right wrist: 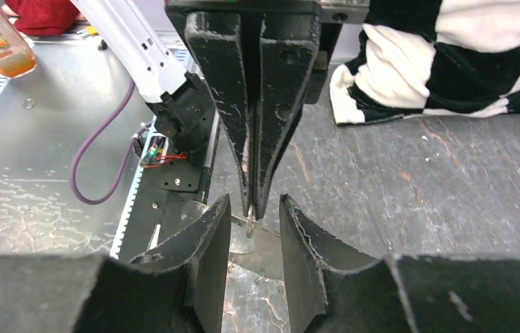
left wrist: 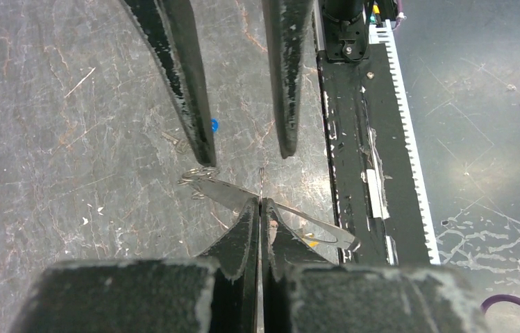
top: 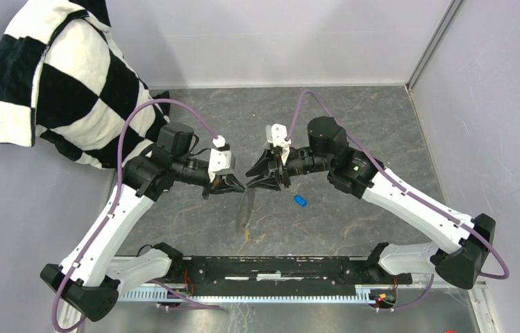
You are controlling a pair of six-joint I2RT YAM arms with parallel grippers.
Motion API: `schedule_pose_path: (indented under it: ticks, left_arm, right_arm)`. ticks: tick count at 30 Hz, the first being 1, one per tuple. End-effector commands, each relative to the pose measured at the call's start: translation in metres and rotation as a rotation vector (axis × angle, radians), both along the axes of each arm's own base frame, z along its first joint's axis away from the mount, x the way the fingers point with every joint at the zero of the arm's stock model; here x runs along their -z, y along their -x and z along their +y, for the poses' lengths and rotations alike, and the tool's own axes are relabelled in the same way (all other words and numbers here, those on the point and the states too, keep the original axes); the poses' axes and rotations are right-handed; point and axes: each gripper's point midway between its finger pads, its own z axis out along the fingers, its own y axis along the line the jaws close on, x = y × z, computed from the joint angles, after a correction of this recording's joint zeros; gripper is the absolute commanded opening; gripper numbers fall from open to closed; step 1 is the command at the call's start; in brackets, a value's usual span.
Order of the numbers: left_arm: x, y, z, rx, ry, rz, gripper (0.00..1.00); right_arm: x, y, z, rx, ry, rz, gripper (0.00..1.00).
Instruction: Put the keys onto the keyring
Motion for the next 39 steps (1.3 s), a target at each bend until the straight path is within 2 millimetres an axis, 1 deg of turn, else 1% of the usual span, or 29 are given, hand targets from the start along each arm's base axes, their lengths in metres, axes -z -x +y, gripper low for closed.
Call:
schedule_pose_path:
  ticks: [1,6,14,15,19,22,24,25,26,30,31,33,34,35,36,39]
  left_arm:
    - [-0.018,-0.008,-0.004,0.001,0.045,-0.102,0.02]
    - [-0.021,-0.009,-0.005,-0.001,0.054,-0.099,0.02]
    - [-0.029,-0.006,-0.007,0.010,0.073,-0.095,0.02]
    - [-0.030,-0.006,-0.007,0.011,0.075,-0.095,0.02]
    - [-0.030,-0.004,-0.007,0.015,0.079,-0.089,0.02]
    - [-0.031,-0.003,-0.008,0.021,0.084,-0.085,0.02]
    - [-0.031,-0.002,-0.008,0.024,0.085,-0.084,0.02]
    - [-0.031,-0.002,-0.008,0.023,0.085,-0.083,0.02]
    - [-0.031,-0.002,-0.008,0.024,0.086,-0.080,0.02]
    - [-0.033,-0.001,-0.008,0.028,0.090,-0.081,0.02]
    - [-0.032,-0.001,-0.008,0.024,0.088,-0.076,0.09]
    - [-0.031,-0.001,-0.007,0.007,0.083,-0.056,0.27]
    - [-0.031,0.000,-0.007,0.001,0.082,-0.043,0.31]
    - [-0.029,0.001,-0.006,-0.003,0.080,-0.030,0.34]
    - [-0.027,0.003,-0.005,-0.007,0.079,-0.021,0.35]
    - [-0.017,0.009,-0.003,-0.026,0.081,0.026,0.36]
  right_arm:
    - [-0.012,0.012,0.006,-0.065,-0.052,0.018,0.37]
    - [0.001,0.003,0.007,-0.026,-0.003,0.018,0.36]
    - [0.011,-0.005,0.011,0.003,0.027,0.003,0.31]
    - [0.010,-0.006,0.011,0.004,0.026,0.001,0.29]
    - [0.011,-0.007,0.012,0.008,0.027,-0.010,0.16]
    - [0.011,-0.011,0.010,0.035,0.032,-0.027,0.14]
    - [0.009,-0.009,0.008,0.029,0.030,-0.037,0.12]
    - [0.009,-0.008,0.008,0.023,0.028,-0.036,0.04]
    - [0.008,-0.007,0.008,0.016,0.027,-0.033,0.01]
    - [0.007,-0.004,0.008,0.010,0.006,-0.022,0.01]
    - [0.005,-0.004,0.008,0.018,-0.010,-0.018,0.01]
    - [0.000,-0.004,0.006,0.034,-0.057,-0.015,0.01]
    - [-0.006,-0.005,0.004,0.043,-0.095,-0.015,0.01]
    - [-0.014,-0.004,0.001,0.049,-0.154,-0.013,0.01]
    - [-0.021,-0.002,-0.001,0.053,-0.214,0.002,0.01]
    - [-0.034,0.007,-0.011,0.053,-0.363,0.028,0.01]
